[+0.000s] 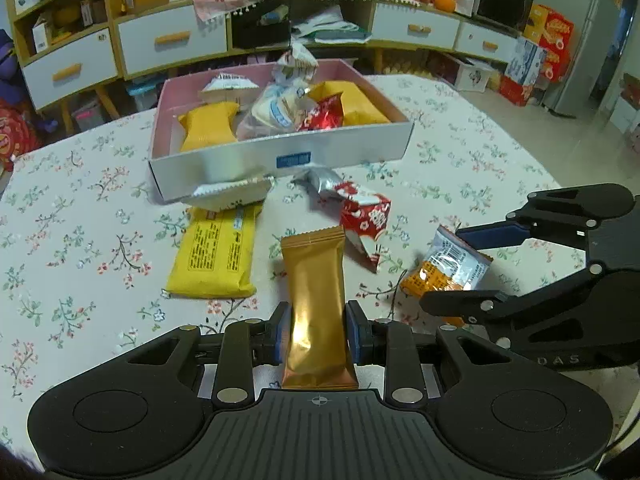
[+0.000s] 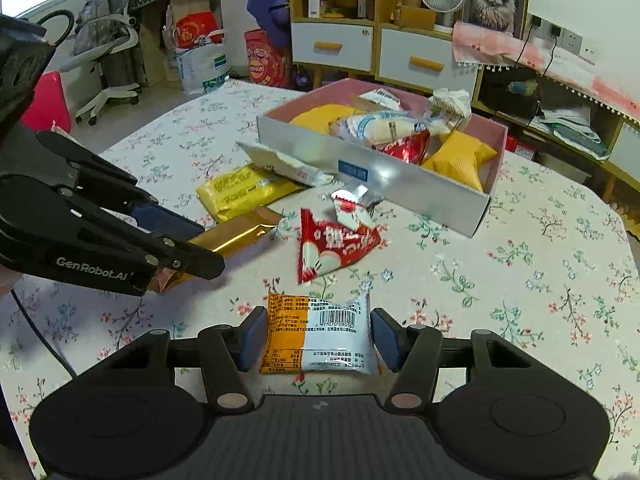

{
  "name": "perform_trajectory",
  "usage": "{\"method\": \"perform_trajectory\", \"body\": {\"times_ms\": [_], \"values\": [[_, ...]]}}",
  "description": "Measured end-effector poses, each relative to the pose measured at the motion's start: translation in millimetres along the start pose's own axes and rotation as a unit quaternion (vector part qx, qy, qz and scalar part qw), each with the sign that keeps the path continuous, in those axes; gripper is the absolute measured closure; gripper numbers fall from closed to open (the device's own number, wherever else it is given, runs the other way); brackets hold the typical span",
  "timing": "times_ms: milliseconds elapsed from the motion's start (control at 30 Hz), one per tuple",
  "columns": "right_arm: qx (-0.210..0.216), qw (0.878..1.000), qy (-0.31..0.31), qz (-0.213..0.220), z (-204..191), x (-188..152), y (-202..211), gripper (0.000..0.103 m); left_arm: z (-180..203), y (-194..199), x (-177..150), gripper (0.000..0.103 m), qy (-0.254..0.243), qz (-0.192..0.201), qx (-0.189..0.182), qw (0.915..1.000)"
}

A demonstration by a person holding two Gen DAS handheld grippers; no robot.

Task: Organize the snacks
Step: 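Carry the gold bar and orange-white packet into the box and open both grippers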

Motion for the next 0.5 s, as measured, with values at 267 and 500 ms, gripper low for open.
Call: {"method": "perform_trajectory", "body": {"times_ms": [267,500], "values": [[-0.015,0.999,-0.016,0.030,9,20,9,0.077,-8,11,16,0.077,0.015,0.019,-0.005,0.9997],[-0.032,0.996,-0.042,0.068,26,45,15,0.077,-23,14,33,0.077,0.039,0.035,-0.003,0.9986]]}}
Point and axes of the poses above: each gripper's, at about its wrist camera, not at the fingertips, and y roughly against the way its jaws point, z to its right, x to its top, the point moved 4 cm from there along -y, roughly the way its jaws point, and after that the axes turned 6 degrees about x, right-handed, at the moved point
